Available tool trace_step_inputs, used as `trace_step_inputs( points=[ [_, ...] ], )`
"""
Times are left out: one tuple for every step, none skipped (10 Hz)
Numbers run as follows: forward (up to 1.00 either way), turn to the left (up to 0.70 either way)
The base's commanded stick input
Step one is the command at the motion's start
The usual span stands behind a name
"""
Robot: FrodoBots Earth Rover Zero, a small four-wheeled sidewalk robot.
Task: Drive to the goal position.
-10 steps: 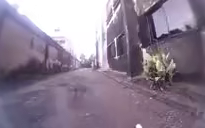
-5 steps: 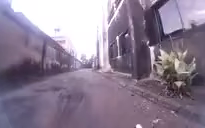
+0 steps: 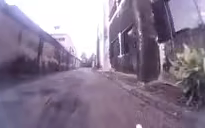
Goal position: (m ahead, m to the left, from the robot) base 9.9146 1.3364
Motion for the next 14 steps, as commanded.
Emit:
trace_step_inputs(
  points=[
    [1.00,0.01],
    [1.00,0.01],
    [1.00,0.01],
    [1.00,0.01],
    [1.00,0.01],
    [1.00,0.01],
    [1.00,0.01],
    [1.00,0.01],
    [1.00,0.01],
    [1.00,0.05],
    [1.00,0.30],
    [1.00,0.41],
    [1.00,0.41],
    [1.00,0.01]
  ],
)
